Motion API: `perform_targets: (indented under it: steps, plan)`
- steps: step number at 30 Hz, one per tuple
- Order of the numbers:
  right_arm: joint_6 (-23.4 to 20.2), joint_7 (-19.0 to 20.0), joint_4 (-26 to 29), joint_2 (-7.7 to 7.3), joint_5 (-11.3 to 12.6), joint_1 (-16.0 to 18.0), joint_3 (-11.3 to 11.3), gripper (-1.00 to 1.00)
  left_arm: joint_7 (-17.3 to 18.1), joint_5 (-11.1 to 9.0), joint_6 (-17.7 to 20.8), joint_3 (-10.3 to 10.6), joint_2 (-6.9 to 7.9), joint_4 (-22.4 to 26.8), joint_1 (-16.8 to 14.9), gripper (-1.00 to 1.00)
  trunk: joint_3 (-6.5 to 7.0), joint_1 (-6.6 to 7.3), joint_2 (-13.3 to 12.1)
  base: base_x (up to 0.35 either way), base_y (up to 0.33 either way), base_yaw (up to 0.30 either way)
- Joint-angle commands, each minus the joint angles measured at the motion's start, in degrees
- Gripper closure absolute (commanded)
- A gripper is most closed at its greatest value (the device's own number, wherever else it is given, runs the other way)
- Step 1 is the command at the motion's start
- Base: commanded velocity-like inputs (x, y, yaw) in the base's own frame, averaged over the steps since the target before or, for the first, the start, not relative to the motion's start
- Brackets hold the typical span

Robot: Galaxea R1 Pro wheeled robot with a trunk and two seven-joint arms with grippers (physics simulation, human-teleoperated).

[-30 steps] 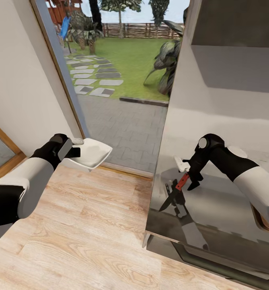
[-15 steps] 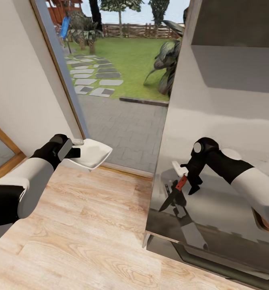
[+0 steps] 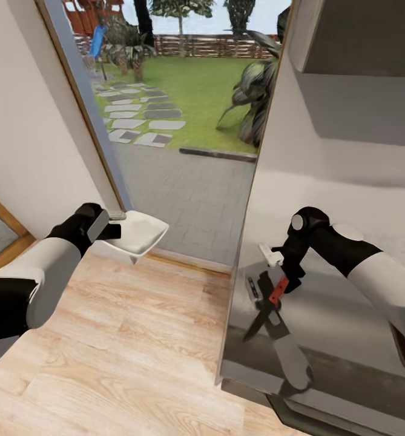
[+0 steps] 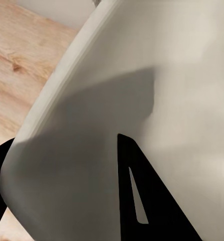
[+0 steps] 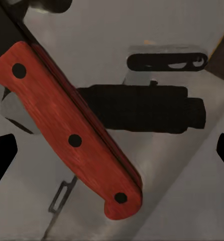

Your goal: In the kitchen, take the Vidalia onion out of the sink, dice it on the chopping board with the paring knife, put the diced onion into the bowl on the countertop, then place both the paring knife and the chopping board into the sink.

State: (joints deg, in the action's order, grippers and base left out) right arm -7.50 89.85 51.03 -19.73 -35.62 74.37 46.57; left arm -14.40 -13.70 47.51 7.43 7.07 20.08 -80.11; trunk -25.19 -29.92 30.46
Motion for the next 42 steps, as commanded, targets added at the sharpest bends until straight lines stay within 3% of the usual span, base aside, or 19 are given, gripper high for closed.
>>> perform_targets:
  steps: [1, 42]
  plan:
    - [-0.5, 0.2, 0.0, -0.05, -0.1, 0.1, 0.2, -1.0, -0.4, -0.6, 0.2, 0.4, 0.05, 0.0, 0.0, 1.0, -0.08, -0.04, 0.1, 0.152, 0.0, 0.0]
    - [1.9, 0.0, -3.7, -0.05, 0.0, 0.1, 0.3, -1.0, -0.4, -0.6, -2.5, 0.4, 0.05, -3.6, 0.0, 1.0, -0.1, -0.04, 0.1, 0.008, 0.0, 0.0]
